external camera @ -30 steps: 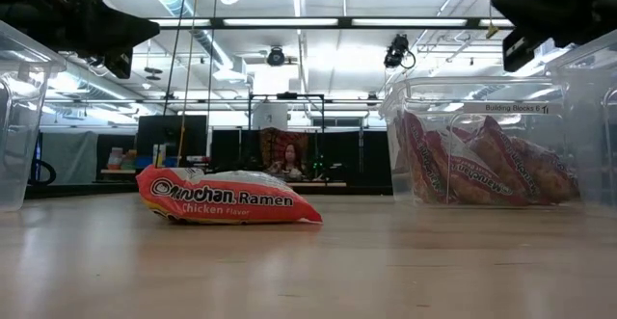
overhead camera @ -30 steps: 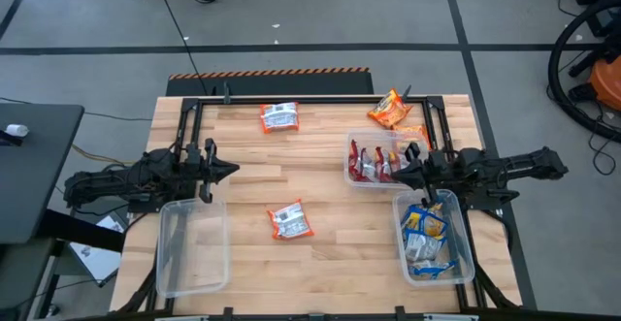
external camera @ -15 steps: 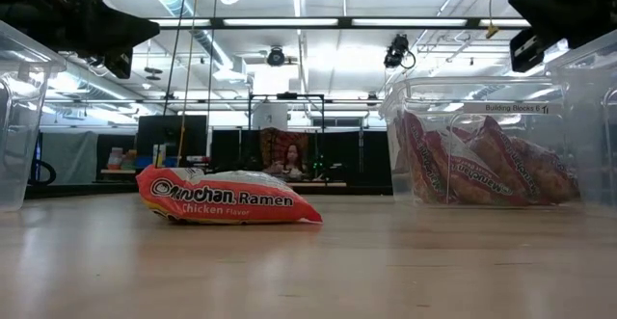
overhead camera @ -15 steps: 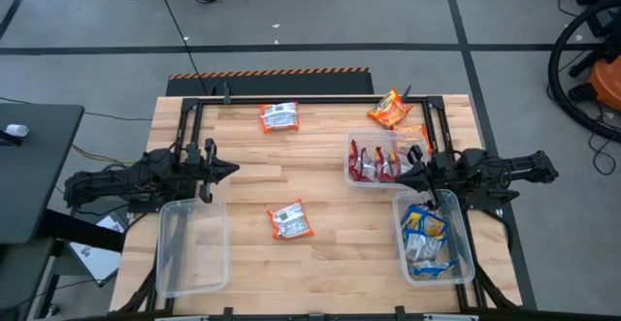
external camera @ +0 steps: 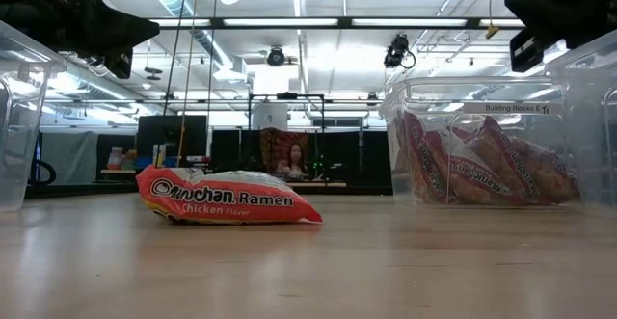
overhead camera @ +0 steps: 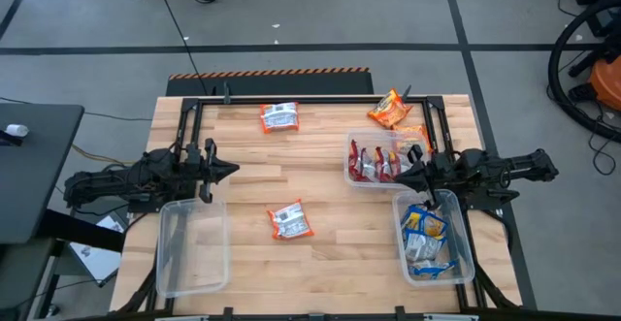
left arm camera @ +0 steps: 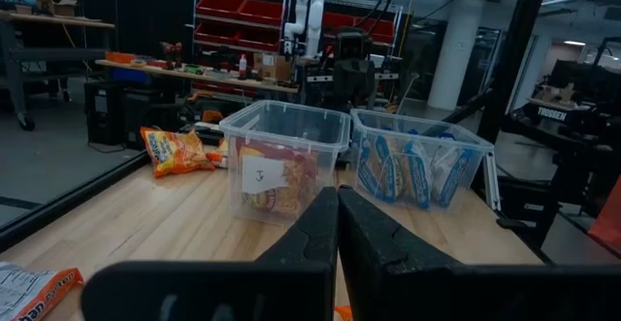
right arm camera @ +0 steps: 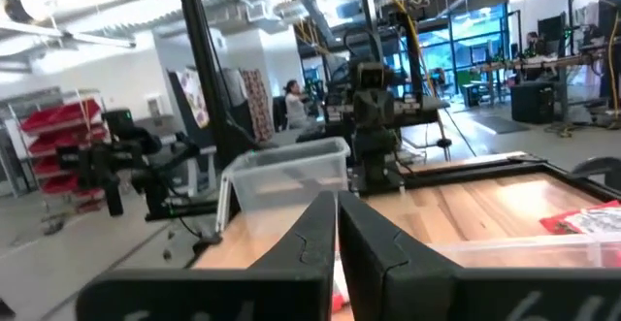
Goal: Sort Maruchan noodles
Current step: Put the orange noodle pack into the left container
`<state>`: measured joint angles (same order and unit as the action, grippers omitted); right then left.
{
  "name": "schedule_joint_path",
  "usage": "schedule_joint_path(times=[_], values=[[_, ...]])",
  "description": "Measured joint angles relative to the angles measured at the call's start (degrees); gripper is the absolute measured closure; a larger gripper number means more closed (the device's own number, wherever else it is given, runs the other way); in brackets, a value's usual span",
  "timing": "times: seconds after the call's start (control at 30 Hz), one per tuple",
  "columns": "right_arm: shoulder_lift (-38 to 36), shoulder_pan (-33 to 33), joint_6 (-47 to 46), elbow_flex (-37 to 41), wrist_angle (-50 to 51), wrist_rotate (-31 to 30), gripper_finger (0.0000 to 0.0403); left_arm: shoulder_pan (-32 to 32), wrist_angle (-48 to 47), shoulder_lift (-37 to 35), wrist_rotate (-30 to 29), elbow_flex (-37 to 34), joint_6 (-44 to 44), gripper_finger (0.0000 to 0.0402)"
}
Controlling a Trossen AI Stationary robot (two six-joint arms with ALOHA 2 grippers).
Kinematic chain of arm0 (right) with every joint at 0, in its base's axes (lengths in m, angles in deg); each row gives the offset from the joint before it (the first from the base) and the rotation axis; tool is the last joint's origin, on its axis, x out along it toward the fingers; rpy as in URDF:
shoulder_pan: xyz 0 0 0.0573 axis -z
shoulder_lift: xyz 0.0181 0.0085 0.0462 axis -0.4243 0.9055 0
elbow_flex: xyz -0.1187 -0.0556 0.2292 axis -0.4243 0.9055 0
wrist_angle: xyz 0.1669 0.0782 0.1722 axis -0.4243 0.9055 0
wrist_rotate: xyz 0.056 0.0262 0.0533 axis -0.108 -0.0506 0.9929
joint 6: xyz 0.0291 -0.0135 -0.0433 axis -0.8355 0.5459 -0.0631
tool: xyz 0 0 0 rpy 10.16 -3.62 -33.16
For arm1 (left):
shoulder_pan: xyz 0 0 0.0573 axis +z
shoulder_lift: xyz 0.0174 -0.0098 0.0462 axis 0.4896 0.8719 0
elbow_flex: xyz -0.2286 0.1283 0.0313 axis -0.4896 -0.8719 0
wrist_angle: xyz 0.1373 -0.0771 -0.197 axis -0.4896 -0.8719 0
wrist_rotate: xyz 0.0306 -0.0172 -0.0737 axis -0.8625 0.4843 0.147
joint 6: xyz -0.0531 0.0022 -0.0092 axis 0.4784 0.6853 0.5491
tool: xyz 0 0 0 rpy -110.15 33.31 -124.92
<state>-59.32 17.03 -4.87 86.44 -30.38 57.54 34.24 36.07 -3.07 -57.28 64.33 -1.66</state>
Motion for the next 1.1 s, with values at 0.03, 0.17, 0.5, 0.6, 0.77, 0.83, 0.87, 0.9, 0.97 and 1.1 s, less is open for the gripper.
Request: schedule_joint_path(times=[0.03,0.17,0.5,0.6,0.77,0.83,0.87,0.9,0.97,1.1], values=[[0.0,0.0,0.9,0.0,0.4,0.0,0.0377,0.0,0.0,0.0,0.0,0.0,0.0,0.0388],[0.0,0.0,1.4,0.0,0.1,0.0,0.0375,0.0,0.0,0.0,0.0,0.0,0.0,0.0388],[0.0,0.0,1.4,0.0,0.1,0.1,0.0375,0.0,0.0,0.0,0.0,0.0,0.0,0.0388],[0.0,0.0,1.4,0.0,0.1,0.1,0.0376,0.0,0.0,0.0,0.0,0.0,0.0,0.0388],[0.0,0.0,1.4,0.0,0.1,0.1,0.0377,0.0,0.0,0.0,0.0,0.0,0.0,0.0388],[0.0,0.0,1.4,0.0,0.1,0.1,0.0376,0.0,0.0,0.0,0.0,0.0,0.0,0.0388],[0.0,0.0,1.4,0.0,0.1,0.1,0.0375,0.0,0.0,0.0,0.0,0.0,0.0,0.0388],[0.0,0.0,1.4,0.0,0.1,0.1,0.0375,0.0,0.0,0.0,0.0,0.0,0.0,0.0388],[0.0,0.0,1.4,0.0,0.1,0.1,0.0375,0.0,0.0,0.0,0.0,0.0,0.0,0.0388],[0.0,0.0,1.4,0.0,0.1,0.1,0.0376,0.0,0.0,0.0,0.0,0.0,0.0,0.0388]])
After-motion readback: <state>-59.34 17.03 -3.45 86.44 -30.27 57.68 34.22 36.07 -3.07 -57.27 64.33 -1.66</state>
